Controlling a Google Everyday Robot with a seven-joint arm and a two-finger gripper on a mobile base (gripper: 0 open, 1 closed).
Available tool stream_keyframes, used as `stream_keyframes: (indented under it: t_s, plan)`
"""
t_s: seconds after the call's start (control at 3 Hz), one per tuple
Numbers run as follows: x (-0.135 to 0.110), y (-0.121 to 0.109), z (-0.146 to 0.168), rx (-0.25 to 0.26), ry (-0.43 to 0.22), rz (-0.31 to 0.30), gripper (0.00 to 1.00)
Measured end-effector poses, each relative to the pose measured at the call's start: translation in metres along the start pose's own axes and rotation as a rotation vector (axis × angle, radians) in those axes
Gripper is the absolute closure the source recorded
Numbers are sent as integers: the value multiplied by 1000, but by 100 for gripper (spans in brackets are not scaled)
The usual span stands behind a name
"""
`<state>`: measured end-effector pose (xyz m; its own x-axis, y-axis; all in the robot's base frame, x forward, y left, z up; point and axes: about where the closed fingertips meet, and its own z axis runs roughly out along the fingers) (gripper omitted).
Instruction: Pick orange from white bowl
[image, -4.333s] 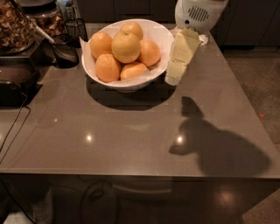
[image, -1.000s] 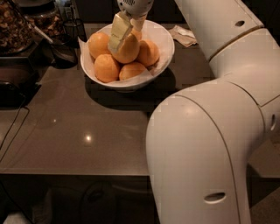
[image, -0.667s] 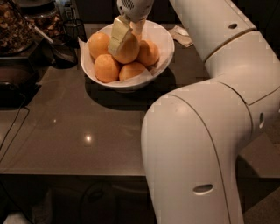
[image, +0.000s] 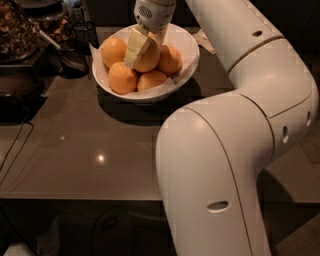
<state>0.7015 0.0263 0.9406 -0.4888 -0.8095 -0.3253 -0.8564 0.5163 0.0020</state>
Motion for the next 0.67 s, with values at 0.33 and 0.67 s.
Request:
stream_keyframes:
  t_s: [0.33,0.67]
  plan:
    - [0,0,0,0,0,0,39]
    - [0,0,0,0,0,0,63]
